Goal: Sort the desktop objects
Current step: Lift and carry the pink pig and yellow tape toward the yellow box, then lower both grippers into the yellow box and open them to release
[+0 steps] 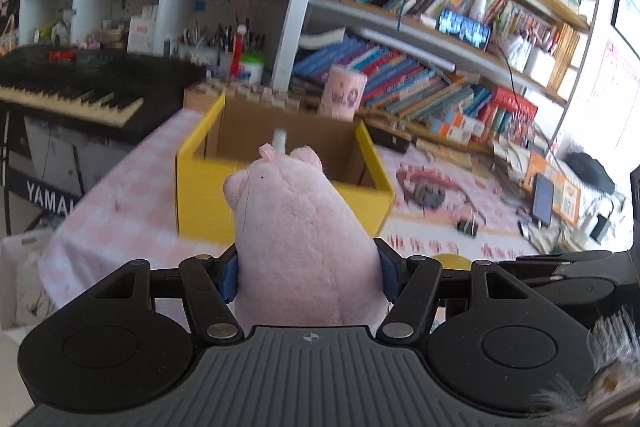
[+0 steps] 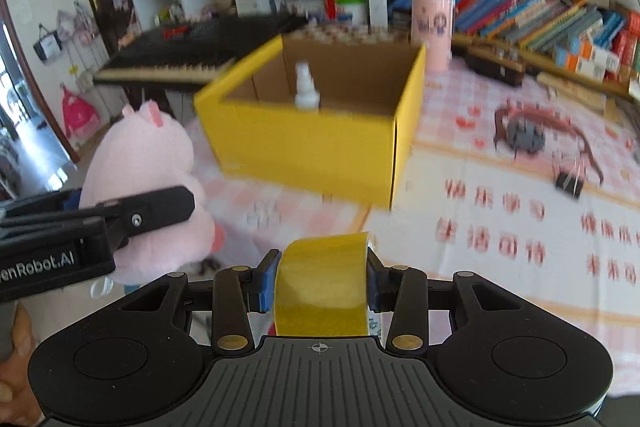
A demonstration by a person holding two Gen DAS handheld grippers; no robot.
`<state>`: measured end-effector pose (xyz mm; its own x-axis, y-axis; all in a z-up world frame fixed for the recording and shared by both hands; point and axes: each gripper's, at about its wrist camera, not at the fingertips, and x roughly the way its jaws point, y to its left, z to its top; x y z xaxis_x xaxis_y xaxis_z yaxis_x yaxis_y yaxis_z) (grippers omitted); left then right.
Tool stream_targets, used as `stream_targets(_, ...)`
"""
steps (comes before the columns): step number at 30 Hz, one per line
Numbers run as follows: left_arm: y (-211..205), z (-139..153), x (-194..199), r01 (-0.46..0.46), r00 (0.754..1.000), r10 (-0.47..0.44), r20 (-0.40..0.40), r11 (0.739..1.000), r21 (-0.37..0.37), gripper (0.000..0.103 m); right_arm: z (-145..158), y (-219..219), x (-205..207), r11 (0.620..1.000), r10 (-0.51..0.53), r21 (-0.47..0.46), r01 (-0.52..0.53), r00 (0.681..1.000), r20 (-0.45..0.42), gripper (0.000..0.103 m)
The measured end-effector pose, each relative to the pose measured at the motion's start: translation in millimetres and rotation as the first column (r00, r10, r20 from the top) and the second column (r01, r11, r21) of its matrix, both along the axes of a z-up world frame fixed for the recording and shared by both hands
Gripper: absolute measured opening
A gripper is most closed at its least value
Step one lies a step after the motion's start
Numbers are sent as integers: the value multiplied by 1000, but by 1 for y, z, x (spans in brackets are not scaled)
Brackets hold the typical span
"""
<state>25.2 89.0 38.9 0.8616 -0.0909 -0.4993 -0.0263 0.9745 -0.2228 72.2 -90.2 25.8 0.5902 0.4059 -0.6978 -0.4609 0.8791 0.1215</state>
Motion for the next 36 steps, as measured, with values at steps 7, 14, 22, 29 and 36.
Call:
stream_targets(7,6,30,43,-23,996,20,91,999,27,61,42,9,45,998,13,65,-24,988,155,41)
stream_targets(14,12,33,103,-65,994,60,93,996,53,61,58,19,113,997,19,67,-35,974,224,41)
stream_targets(22,9,4,177,-66,998,68,-14,992,112,62,29,49,186,997,79,12,-82,980,183,41)
stream_targets(29,5,-31,221,-50,990,70,-126,986,158,64,-15,68,240,990,139,-34,-138,990,26,41)
stream_targets(36,1,-48,244,-31,977,65,-203,985,171,62,-41,74,264,982,157,-99,-161,987,-46,42)
